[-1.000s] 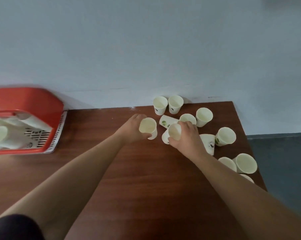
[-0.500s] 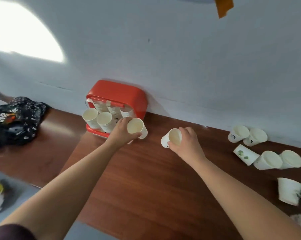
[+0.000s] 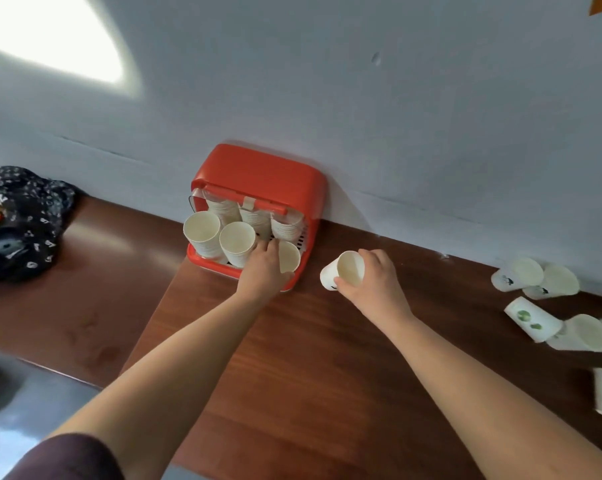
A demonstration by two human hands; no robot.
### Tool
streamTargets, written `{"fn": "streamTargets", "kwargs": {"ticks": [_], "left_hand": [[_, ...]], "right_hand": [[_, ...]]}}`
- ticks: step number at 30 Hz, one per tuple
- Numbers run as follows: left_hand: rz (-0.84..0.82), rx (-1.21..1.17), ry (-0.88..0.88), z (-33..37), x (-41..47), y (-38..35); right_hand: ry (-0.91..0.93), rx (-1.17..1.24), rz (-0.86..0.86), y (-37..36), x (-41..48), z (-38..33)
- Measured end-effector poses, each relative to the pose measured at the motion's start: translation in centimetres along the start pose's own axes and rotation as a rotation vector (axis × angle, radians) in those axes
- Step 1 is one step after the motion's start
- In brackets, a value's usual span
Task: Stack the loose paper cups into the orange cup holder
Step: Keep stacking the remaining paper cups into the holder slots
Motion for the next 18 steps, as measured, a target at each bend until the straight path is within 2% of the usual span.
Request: {"fn": "streamTargets", "kwargs": {"ticks": [5,11,14,18], "left_hand": [[-0.117,0.032,0.046,-1.4,0.6,-1.8],[-0.122,0.063,-0.005,-1.5,0.0,-0.9],[-0.051,0.08,-0.106,-1.2,-0.6,1.4],[0.161,0.051,-0.347,-2.1,-1.2,5.5]], "right_hand": [[-0.002,0.008,-0.003,-1.6,1.1,-0.4],[0.038,0.024,-0.024,-3.0,2.3,-2.0],[0.072,0.05,-0.02,-3.2,2.8,-3.1],[0.184,0.077,0.026,-4.0,2.9,-5.1]]}}
Point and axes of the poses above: each hand's wrist, its own x-axis towards the middle knuckle, its own y-axis out of the back of the hand, z = x × y, the point moved 3 cm from there along x, towards the middle knuckle, and after that the axes turned 2 degrees about -x, right-handed, at the moved point
